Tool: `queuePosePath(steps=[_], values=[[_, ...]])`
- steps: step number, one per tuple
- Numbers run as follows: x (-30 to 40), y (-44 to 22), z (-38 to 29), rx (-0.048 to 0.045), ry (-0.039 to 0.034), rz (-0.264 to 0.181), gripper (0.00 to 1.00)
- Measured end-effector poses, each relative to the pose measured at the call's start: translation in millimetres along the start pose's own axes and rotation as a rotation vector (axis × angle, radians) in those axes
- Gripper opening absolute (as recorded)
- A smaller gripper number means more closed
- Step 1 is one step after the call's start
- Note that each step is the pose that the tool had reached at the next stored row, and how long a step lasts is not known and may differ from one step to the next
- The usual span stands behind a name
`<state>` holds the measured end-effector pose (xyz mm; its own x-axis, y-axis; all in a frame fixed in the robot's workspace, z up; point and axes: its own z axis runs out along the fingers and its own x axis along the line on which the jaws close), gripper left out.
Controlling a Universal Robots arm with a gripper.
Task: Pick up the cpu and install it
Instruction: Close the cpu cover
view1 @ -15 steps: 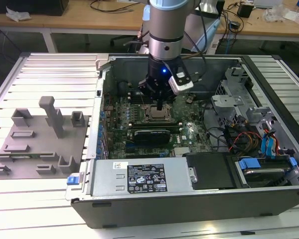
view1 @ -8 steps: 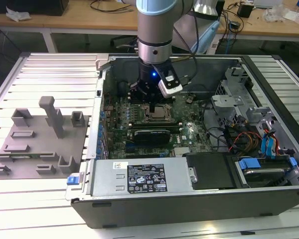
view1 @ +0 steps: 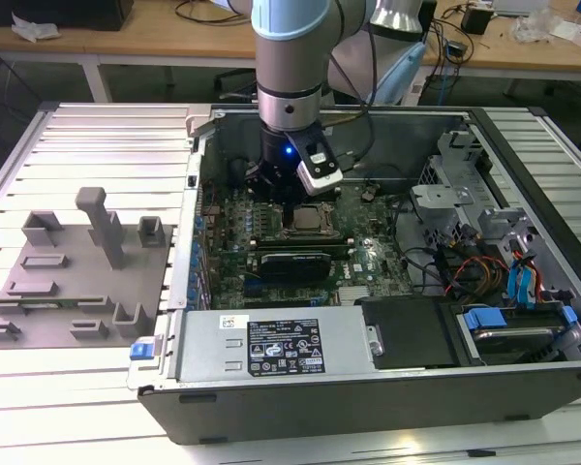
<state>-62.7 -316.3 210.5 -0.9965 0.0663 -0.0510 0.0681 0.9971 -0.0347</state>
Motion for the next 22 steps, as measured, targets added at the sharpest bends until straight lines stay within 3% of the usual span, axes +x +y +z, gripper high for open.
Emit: queuePosePath(steps=[5,22], values=[[1.7,2.4,4.6,-0.0023,-0.0038,-0.043,0.11],[1.9,2.5,7.9,-0.0027,-0.0041,-0.051,0.11]])
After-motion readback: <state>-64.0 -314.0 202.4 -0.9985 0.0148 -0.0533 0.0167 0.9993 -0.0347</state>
